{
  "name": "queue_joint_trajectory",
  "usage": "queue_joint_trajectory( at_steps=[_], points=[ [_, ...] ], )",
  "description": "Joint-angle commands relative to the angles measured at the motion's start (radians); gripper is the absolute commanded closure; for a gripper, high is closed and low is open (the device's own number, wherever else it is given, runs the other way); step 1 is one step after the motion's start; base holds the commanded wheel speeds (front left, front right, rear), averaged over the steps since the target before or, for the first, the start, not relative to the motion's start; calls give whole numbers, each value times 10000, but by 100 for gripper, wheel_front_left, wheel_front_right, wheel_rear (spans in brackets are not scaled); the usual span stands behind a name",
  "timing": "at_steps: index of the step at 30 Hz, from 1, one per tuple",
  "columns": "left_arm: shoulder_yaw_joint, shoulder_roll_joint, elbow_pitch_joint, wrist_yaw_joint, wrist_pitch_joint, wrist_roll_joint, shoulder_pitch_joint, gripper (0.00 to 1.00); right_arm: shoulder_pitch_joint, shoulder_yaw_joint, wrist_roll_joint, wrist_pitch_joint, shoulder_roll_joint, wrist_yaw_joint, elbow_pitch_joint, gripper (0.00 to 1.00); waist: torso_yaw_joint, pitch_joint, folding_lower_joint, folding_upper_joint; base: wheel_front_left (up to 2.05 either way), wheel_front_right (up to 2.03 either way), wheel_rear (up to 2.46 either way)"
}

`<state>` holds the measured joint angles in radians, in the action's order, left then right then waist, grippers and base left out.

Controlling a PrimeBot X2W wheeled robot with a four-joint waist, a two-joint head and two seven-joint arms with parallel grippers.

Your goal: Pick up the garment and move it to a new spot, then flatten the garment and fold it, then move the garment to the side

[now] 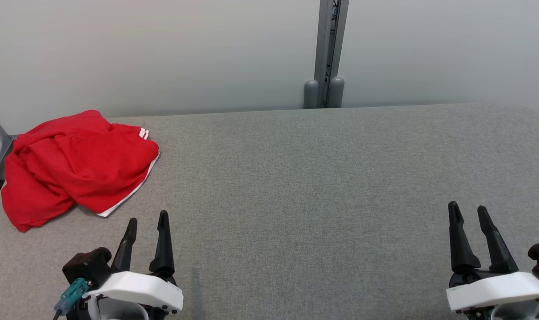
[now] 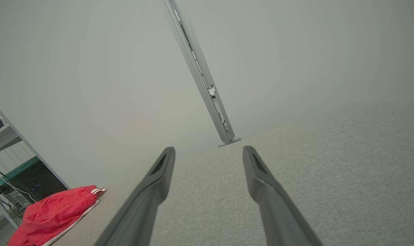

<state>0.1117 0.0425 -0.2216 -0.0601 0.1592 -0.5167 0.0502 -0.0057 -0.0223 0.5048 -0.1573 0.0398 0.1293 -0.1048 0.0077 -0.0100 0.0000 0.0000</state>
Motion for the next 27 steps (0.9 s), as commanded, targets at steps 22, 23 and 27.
queue_joint_trajectory(
  at_steps=[22,23,27],
  points=[
    [175,85,-404,-289,580,1951,161,0,107,199,-2543,-615,119,20,63,0,66,-1,0,0,0,0,0],
    [168,85,-420,-300,608,2009,156,0,97,198,-2626,-632,120,20,32,0,66,1,0,0,0,0,0],
    [142,88,-477,-318,688,2251,133,0,71,204,-2957,-712,123,20,-52,0,72,12,0,0,0,0,0]
  ],
)
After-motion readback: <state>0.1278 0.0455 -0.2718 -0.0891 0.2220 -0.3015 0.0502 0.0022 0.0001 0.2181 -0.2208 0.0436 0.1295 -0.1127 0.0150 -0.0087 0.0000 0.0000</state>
